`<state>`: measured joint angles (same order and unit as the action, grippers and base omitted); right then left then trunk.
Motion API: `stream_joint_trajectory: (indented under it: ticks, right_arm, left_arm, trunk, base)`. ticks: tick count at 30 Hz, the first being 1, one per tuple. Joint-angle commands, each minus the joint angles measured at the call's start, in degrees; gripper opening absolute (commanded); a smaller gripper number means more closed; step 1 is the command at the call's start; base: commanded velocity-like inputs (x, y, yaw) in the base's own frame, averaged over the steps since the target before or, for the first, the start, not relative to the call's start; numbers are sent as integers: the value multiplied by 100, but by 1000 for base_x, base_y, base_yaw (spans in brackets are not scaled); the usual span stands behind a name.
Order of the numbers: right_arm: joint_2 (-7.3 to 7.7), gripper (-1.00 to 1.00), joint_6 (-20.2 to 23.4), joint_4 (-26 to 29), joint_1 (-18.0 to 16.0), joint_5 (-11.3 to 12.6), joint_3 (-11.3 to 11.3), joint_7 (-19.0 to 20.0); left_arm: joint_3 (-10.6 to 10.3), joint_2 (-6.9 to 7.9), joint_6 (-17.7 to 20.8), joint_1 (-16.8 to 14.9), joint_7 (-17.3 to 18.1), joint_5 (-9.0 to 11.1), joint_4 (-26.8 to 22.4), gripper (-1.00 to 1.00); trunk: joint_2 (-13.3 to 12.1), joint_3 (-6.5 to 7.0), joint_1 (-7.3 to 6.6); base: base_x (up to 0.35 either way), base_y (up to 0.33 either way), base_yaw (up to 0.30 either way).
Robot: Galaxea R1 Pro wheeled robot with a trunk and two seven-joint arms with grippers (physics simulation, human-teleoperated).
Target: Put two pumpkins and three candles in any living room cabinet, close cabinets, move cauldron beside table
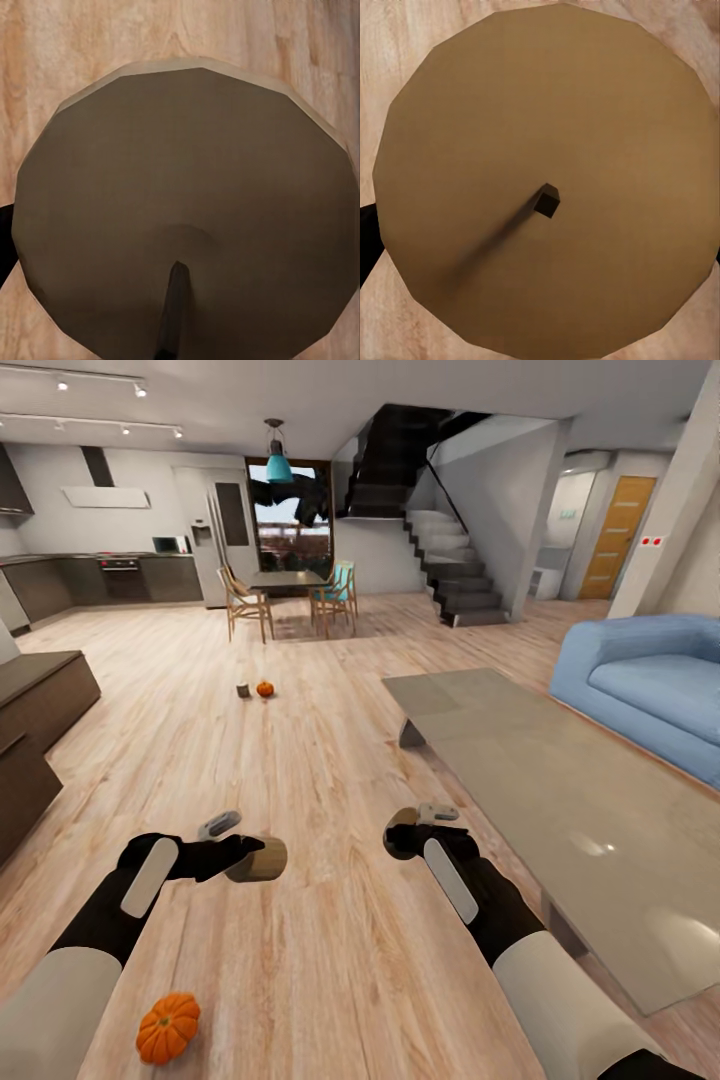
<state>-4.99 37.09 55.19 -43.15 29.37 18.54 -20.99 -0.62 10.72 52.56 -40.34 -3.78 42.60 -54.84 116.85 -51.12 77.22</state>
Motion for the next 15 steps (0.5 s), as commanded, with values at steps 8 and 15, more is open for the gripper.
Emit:
stream_joint_trajectory:
  ticks: [8,15]
  right_arm:
    - [-10,-100,0,0,0,-2,0,7]
    - [-17,-100,7,-5,0,5,0,7]
  left_arm:
    - [0,0,-8,0,17,-15,8,-100]
    - [0,0,-8,0,17,-15,9,-100]
  trunk:
    - [0,1,0]
    - [0,1,0]
  base:
    - [287,-45,-2]
    - [324,-98,0]
